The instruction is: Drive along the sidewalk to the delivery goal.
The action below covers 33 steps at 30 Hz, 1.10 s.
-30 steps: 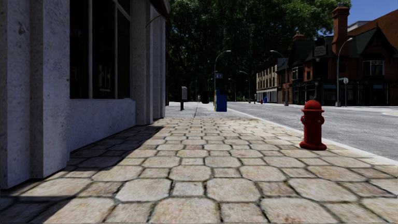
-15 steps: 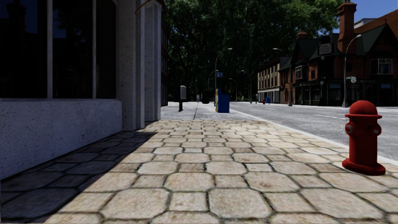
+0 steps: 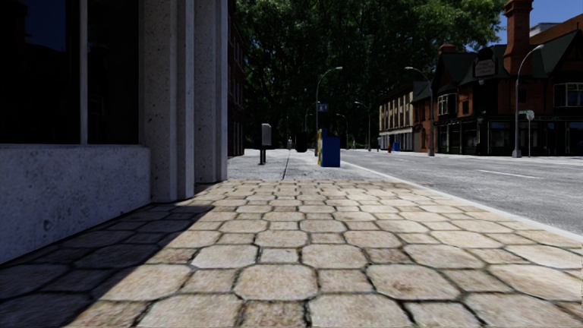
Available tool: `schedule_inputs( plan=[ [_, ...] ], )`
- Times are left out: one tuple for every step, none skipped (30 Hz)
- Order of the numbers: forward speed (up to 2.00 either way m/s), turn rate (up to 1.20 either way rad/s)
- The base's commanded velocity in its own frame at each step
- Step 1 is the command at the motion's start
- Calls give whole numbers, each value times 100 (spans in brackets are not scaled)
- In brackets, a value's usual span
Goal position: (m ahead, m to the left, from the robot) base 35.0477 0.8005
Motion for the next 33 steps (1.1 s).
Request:
schedule_inputs(
  plan=[
    [197,0],
    [197,0],
    [197,0],
    [197,0],
    [197,0],
    [196,0],
    [196,0],
    [194,0],
    [193,0],
    [192,0],
    [192,0],
    [192,0],
    [192,0],
    [192,0],
    [192,0],
    [192,0],
    [192,0],
    [192,0],
    [192,0],
    [192,0],
    [192,0],
    [192,0],
    [192,0],
    [192,0],
    [192,0],
    [192,0],
    [192,0],
    [192,5],
    [193,9],
    [194,11],
    [194,11],
    [194,11],
    [194,11]
  ],
)
